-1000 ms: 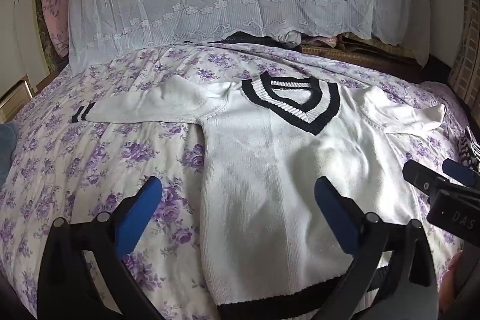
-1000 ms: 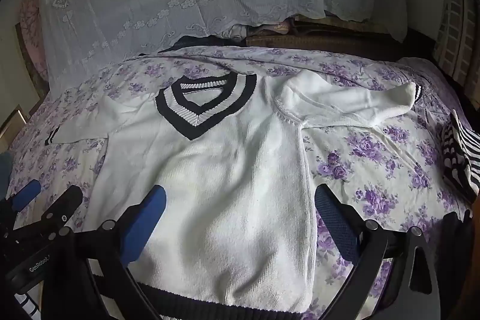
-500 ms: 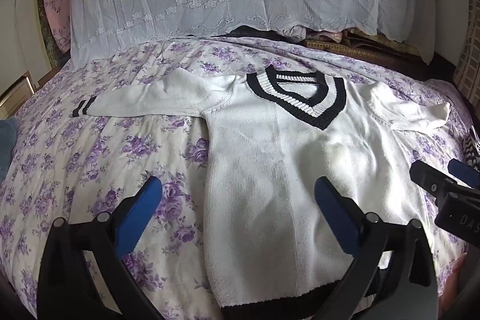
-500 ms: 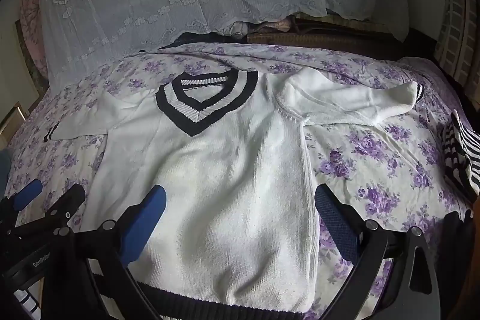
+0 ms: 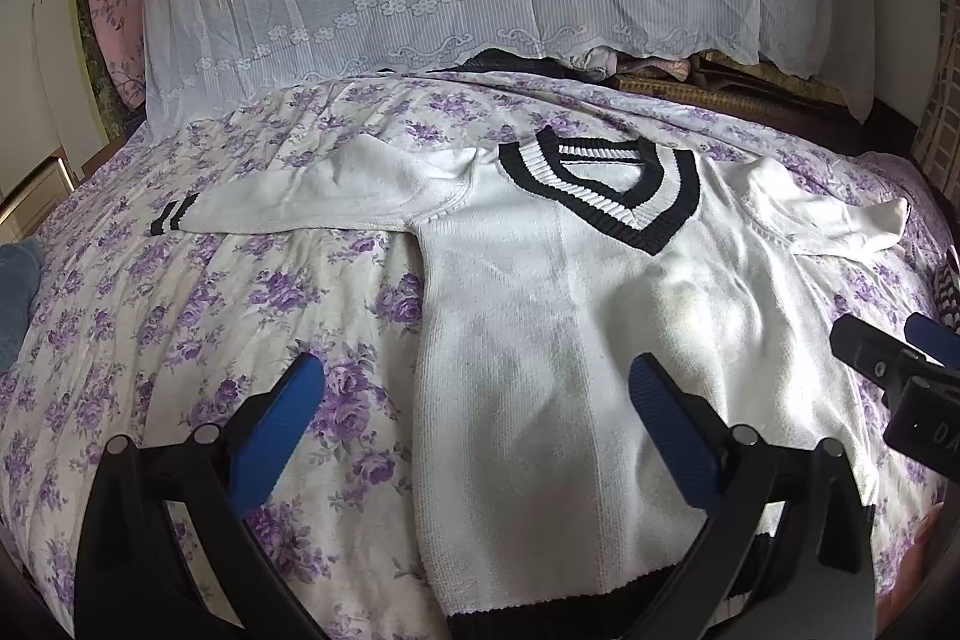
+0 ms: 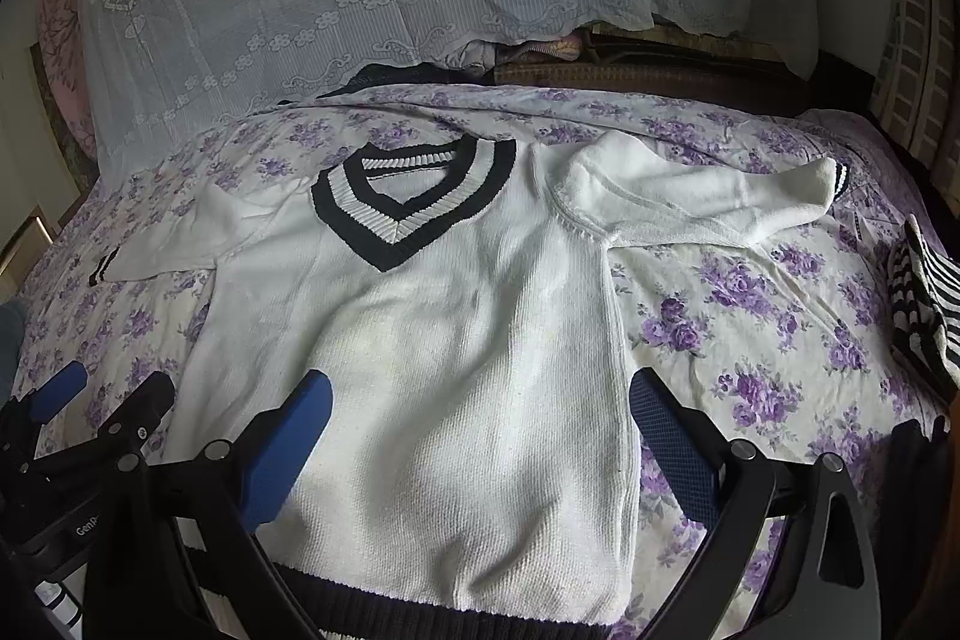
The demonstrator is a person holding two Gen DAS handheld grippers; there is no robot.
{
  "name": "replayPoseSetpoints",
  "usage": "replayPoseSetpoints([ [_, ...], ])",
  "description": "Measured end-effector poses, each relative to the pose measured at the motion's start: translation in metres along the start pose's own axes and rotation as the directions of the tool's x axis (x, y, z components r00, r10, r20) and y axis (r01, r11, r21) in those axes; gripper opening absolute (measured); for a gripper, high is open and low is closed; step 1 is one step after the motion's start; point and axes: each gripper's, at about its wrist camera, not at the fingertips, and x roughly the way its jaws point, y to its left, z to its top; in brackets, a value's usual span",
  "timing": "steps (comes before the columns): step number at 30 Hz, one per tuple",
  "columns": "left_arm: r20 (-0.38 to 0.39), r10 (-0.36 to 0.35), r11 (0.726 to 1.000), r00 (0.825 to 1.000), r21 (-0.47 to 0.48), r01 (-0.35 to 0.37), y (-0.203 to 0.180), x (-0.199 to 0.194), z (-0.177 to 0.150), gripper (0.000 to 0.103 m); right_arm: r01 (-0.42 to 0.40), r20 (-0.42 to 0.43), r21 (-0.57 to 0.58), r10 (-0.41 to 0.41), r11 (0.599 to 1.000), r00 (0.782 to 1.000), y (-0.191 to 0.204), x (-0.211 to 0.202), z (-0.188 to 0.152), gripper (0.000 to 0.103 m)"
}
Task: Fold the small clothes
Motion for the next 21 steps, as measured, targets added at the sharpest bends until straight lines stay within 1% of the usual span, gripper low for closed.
replayPoseSetpoints([
  [21,-0.005,0.002,1.000,1.000,-0.003,-0.002,0.0036,0.0015,-0.0023,0.099,-0.005,-0.002,0.007,0.005,1.000,1.000,-0.0022,0.0003,0.0001,0.100],
])
